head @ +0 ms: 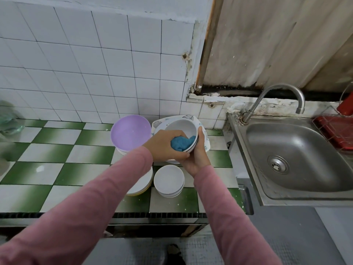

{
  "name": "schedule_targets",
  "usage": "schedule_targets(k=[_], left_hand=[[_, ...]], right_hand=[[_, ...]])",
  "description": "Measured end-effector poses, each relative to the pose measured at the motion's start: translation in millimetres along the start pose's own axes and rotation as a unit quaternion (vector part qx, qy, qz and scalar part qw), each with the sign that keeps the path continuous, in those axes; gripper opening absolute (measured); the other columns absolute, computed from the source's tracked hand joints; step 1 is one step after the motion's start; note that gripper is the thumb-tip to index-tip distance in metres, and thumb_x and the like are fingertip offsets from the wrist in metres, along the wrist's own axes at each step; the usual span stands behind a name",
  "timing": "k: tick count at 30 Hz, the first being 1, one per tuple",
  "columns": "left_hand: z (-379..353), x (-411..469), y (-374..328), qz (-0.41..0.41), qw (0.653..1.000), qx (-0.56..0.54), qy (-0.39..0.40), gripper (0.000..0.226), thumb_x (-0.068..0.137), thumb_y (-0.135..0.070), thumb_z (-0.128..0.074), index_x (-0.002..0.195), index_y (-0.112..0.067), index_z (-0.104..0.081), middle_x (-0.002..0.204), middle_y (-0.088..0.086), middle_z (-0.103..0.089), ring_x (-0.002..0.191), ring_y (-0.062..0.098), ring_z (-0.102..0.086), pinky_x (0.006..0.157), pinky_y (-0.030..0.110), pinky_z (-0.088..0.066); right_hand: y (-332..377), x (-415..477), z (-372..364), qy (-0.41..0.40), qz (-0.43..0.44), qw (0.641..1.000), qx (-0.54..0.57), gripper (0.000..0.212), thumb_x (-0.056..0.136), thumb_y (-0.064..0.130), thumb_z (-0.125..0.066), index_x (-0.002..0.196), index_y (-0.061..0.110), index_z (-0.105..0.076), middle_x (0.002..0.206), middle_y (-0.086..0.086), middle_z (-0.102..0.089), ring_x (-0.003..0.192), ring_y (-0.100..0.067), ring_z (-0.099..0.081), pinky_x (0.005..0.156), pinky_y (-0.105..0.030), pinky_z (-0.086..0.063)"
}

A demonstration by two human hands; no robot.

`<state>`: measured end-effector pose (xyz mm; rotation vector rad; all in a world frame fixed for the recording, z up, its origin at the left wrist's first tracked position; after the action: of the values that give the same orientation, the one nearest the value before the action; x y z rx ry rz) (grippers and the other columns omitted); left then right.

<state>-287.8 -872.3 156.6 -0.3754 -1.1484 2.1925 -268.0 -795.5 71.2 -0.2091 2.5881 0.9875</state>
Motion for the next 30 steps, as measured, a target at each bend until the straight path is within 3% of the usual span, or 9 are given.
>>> schedule_targets(k=[5, 8, 11, 14, 17, 20, 24, 26, 30], left_hand=[[7, -1, 12, 0.067, 0.987, -0.130, -0.064, 0.034, 0.070, -0.024, -0.088, 0.098, -0.023, -0.070, 0.088, -0.005, -0.068, 0.079, 0.007, -0.064, 0.070, 0.018, -0.050], [6, -5, 23, 0.115, 0.922, -0.356, -0.101, 0.037, 0.073, -0.019, -0.084, 0.107, -0.014, -0.069, 0.097, 0.004, -0.073, 0.088, 0.019, -0.070, 0.076, 0.029, -0.058], [-1, -6, 22, 0.123, 0.862, -0.485, -0.087, 0.033, 0.077, -0.017, -0.073, 0.109, -0.008, -0.066, 0.097, 0.009, -0.072, 0.089, 0.022, -0.069, 0.077, 0.033, -0.059], [2, -7, 30, 0.131, 0.837, -0.521, -0.102, 0.038, 0.077, -0.019, -0.076, 0.110, -0.005, -0.064, 0.097, 0.009, -0.072, 0.088, 0.021, -0.070, 0.074, 0.031, -0.059], [7, -10, 51, 0.155, 0.831, -0.517, -0.135, 0.048, 0.077, -0.029, -0.072, 0.118, -0.006, -0.063, 0.105, 0.008, -0.072, 0.098, 0.022, -0.069, 0.079, 0.034, -0.059], [9, -15, 75, 0.181, 0.810, -0.523, -0.196, 0.059, 0.079, -0.038, -0.072, 0.125, -0.004, -0.061, 0.118, 0.014, -0.069, 0.110, 0.028, -0.066, 0.086, 0.037, -0.058], [22, -21, 89, 0.188, 0.739, -0.561, -0.322, 0.032, 0.092, -0.027, -0.066, 0.116, -0.006, -0.065, 0.120, 0.014, -0.067, 0.102, 0.023, -0.065, 0.093, 0.036, -0.054], [32, -19, 72, 0.142, 0.777, -0.504, -0.350, 0.028, 0.095, -0.026, -0.063, 0.117, -0.008, -0.066, 0.116, 0.011, -0.069, 0.103, 0.023, -0.064, 0.088, 0.033, -0.054], [23, -13, 4, 0.003, 0.923, -0.265, -0.280, 0.028, 0.100, -0.026, -0.055, 0.126, -0.021, -0.062, 0.123, -0.004, -0.066, 0.110, -0.001, -0.060, 0.095, 0.017, -0.047]], right_hand=[[1, -3, -6, 0.047, -0.039, 0.998, 0.018, 0.093, 0.079, 0.082, -0.046, 0.140, 0.013, -0.053, 0.136, -0.019, -0.061, 0.128, -0.037, -0.056, 0.109, -0.057, -0.041], [-15, -2, -5, 0.077, -0.061, 0.993, 0.062, 0.094, 0.081, 0.084, -0.046, 0.146, 0.017, -0.047, 0.145, -0.022, -0.051, 0.133, -0.047, -0.047, 0.109, -0.069, -0.033], [-22, -2, 1, 0.052, -0.069, 0.986, 0.141, 0.079, 0.090, 0.072, -0.045, 0.144, 0.014, -0.048, 0.141, -0.022, -0.055, 0.121, -0.045, -0.058, 0.095, -0.060, -0.051], [-15, -5, 9, 0.000, -0.048, 0.984, 0.174, 0.054, 0.098, 0.046, -0.048, 0.133, 0.006, -0.054, 0.119, -0.021, -0.067, 0.092, -0.038, -0.070, 0.070, -0.039, -0.062], [9, -8, 17, -0.035, 0.006, 0.981, 0.192, 0.031, 0.086, 0.017, -0.056, 0.115, 0.007, -0.061, 0.105, -0.013, -0.069, 0.081, -0.026, -0.067, 0.055, -0.025, -0.057], [35, -8, 17, -0.033, 0.057, 0.977, 0.205, 0.026, 0.085, 0.013, -0.057, 0.108, 0.007, -0.067, 0.100, -0.009, -0.075, 0.083, -0.023, -0.073, 0.066, -0.029, -0.060], [61, -13, 14, -0.062, 0.119, 0.984, 0.121, 0.024, 0.104, 0.019, -0.045, 0.118, 0.006, -0.060, 0.112, -0.010, -0.072, 0.099, -0.023, -0.070, 0.075, -0.032, -0.062], [66, -15, 11, -0.102, 0.149, 0.983, 0.017, 0.018, 0.105, 0.019, -0.048, 0.119, 0.010, -0.055, 0.117, -0.008, -0.066, 0.102, -0.022, -0.064, 0.079, -0.031, -0.060], [60, -21, -20, -0.114, 0.203, 0.951, -0.203, 0.019, 0.106, 0.017, -0.045, 0.111, 0.009, -0.061, 0.101, -0.008, -0.066, 0.091, -0.021, -0.062, 0.073, -0.029, -0.056]])
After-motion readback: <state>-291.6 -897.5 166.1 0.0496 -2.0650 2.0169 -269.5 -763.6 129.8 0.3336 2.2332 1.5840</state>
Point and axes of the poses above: each hand's wrist, its own x-axis towards the middle knuckle, its own z-axis out of the back of the hand, y = z × x, the point moved 9 cm from there along x, towards the middle knuckle
